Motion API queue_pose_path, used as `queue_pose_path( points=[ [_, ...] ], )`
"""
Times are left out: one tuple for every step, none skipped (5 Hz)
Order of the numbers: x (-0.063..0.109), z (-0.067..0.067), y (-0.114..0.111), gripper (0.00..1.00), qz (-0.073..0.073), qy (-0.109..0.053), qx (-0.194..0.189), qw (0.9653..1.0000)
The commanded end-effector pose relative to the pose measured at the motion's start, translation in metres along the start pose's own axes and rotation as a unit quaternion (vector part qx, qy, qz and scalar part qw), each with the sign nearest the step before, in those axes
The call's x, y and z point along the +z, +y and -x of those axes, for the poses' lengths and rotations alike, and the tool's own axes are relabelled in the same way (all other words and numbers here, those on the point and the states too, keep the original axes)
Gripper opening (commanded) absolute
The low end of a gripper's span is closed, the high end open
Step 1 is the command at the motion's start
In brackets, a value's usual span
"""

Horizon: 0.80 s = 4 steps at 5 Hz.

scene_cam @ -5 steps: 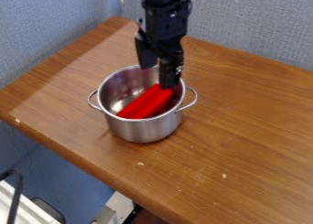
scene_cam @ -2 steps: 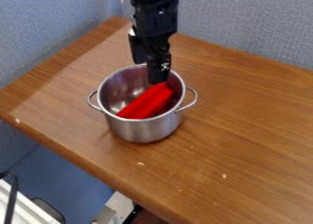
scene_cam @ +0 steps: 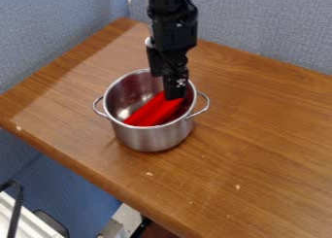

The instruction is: Put the red object in the metal pot

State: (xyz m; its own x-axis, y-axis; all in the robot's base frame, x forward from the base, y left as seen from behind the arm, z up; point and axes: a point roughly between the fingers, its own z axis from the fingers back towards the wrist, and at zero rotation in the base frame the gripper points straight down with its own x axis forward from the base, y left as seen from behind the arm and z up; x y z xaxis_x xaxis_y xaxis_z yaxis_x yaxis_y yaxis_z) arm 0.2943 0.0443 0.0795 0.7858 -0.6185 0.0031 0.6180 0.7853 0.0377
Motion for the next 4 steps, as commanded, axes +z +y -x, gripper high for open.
queue_pose_path(
  points=[
    [0.020, -0.001, -0.008, 1.00, -0.022, -0.023, -0.020, 0.9993],
    [0.022, 0.003, -0.017, 1.00, -0.019, -0.023, -0.036, 0.9989],
    [0.015, 0.002, -0.019, 1.00, -0.018, -0.021, -0.006, 0.9996],
    [0.008, 0.001, -0.020, 1.00, -0.016, -0.019, 0.025, 0.9994]
  ],
)
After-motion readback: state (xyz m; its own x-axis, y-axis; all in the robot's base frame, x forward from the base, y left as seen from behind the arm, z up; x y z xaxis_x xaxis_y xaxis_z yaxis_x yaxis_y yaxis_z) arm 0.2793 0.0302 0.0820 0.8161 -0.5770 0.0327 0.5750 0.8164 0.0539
